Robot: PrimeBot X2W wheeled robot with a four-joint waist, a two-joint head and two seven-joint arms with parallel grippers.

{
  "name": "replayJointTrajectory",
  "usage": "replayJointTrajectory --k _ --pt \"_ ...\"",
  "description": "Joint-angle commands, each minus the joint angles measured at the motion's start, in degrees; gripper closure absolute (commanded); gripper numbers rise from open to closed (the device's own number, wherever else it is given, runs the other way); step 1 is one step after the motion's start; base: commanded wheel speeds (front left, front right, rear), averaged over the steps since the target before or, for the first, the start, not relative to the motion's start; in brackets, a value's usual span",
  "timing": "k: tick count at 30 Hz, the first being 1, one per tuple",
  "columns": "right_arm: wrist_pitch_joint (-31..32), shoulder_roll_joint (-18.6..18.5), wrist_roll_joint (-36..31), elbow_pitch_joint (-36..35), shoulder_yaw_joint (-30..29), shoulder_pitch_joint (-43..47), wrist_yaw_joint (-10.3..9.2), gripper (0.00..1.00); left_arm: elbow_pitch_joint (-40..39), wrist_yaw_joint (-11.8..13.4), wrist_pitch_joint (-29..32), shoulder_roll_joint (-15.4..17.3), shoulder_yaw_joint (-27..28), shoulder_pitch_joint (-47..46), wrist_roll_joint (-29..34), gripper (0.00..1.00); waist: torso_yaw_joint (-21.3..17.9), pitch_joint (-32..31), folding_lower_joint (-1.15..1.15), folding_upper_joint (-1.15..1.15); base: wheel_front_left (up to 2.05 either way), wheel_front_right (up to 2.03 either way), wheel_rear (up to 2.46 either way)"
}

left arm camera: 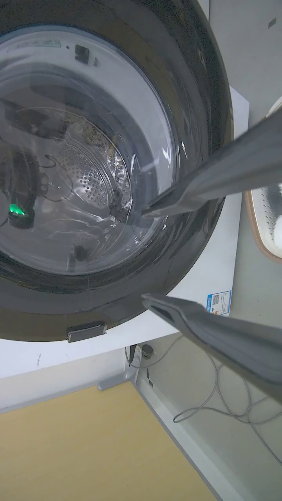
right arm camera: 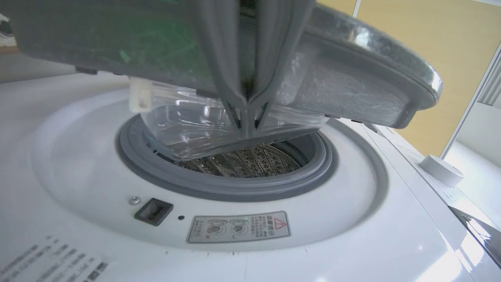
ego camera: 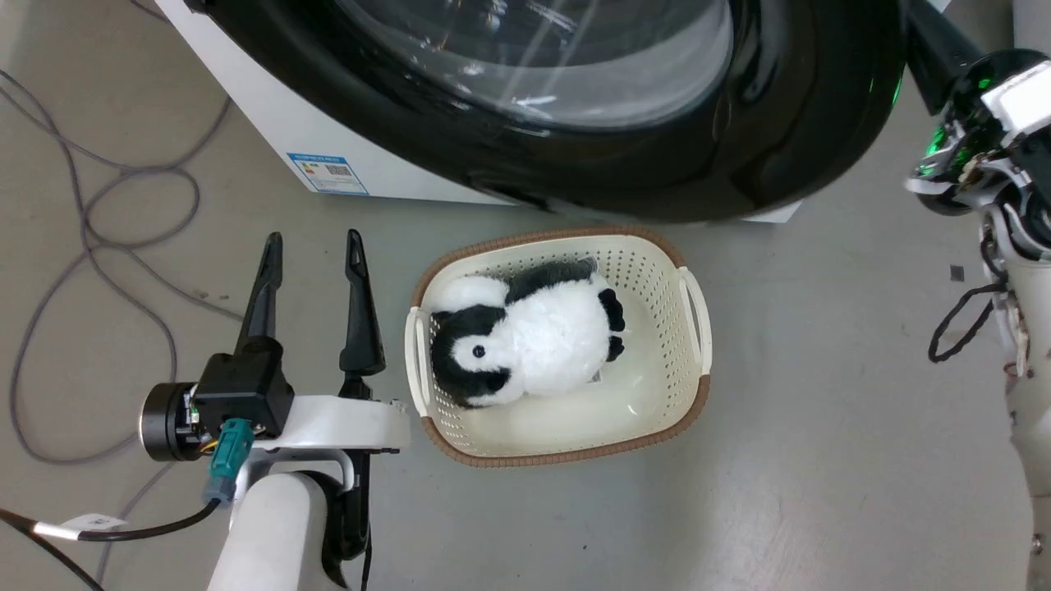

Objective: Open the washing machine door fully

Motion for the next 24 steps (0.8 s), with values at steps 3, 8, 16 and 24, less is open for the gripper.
replayJointTrajectory --k 3,8,16,24 --pt "0.8 1.3 0.7 -1.1 1.1 2.0 0.12 1.0 0.4 -0.4 -0.3 0.0 0.0 0.5 0.4 0.0 0.3 -0.9 0.0 0.0 0.0 0.0 0.0" --pt "2.8 1.4 1.3 -3.8 2.3 5.8 0.12 1.0 0.8 -0.3 -0.3 0.0 0.2 1.6 0.3 0.0 1.0 -3.1 0.0 0.0 0.0 0.0 0.0" --pt "6.2 1.5 1.7 -12.2 5.7 16.0 0.12 1.0 1.7 -0.5 -0.3 0.0 0.3 4.7 0.4 0.0 1.2 -7.4 0.0 0.0 0.0 0.0 0.0" --pt "8.4 3.2 1.6 -20.7 10.4 25.8 0.12 1.0 2.2 -1.0 -0.3 0.0 0.7 8.0 0.9 0.0 0.4 -11.5 0.0 0.0 0.0 0.0 0.0"
